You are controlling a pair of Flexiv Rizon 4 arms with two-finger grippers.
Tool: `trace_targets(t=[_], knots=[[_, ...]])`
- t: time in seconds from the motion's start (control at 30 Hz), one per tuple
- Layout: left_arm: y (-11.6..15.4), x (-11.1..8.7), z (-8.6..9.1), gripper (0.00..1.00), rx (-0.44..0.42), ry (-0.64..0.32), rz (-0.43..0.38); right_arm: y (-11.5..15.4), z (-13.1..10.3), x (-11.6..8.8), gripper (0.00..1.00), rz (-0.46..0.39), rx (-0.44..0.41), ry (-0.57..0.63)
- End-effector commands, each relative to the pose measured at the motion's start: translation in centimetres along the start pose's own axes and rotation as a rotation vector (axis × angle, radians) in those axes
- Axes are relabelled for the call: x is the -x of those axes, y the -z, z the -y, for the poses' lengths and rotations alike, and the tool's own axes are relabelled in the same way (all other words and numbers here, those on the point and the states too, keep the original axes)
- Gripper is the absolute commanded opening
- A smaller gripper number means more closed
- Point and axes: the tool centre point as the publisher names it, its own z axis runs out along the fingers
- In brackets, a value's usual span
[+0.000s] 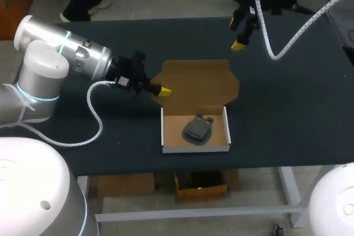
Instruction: Assemble the packaging by folding the flat box into shape, placing the metal phone stand inside, and closing the box properly
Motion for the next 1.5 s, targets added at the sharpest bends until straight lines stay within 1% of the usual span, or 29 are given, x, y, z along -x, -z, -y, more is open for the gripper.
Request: trace_targets(t=[0.03,0.33,0.37,0.53,0.73,1.17,1.5], knots=[[-0.1,-0.4,0.0,0.0,-0.015,-0.017,0.045,0.1,-0.1,0.1,1.0,-0.006,-0.003,0.001],[-0.3,0.3,0.0,0.0,-0.032,-0.039,0.065,0.1,-0.2,0.0,1.0,-0.011,-0.005,0.007],[-0.3,0.3,0.0,0.0,-0.03,-0.04,0.082,0.1,-0.2,0.0,1.0,-0.011,-0.005,0.007],[-0.2,0.6,0.0,0.0,-0.039,-0.05,0.11,0.1,-0.4,0.1,1.0,-0.015,-0.005,0.012],[-0.1,0.7,-0.2,0.0,-0.042,-0.061,0.13,-0.1,-0.6,0.2,1.0,-0.02,-0.005,0.018],[-0.1,0.2,-0.6,0.0,-0.039,-0.087,0.185,-0.4,-1.1,0.5,1.0,-0.03,0.0,0.029],[-0.3,-0.3,-0.6,0.0,-0.034,-0.101,0.199,-0.5,-1.3,0.5,1.0,-0.031,0.001,0.036]])
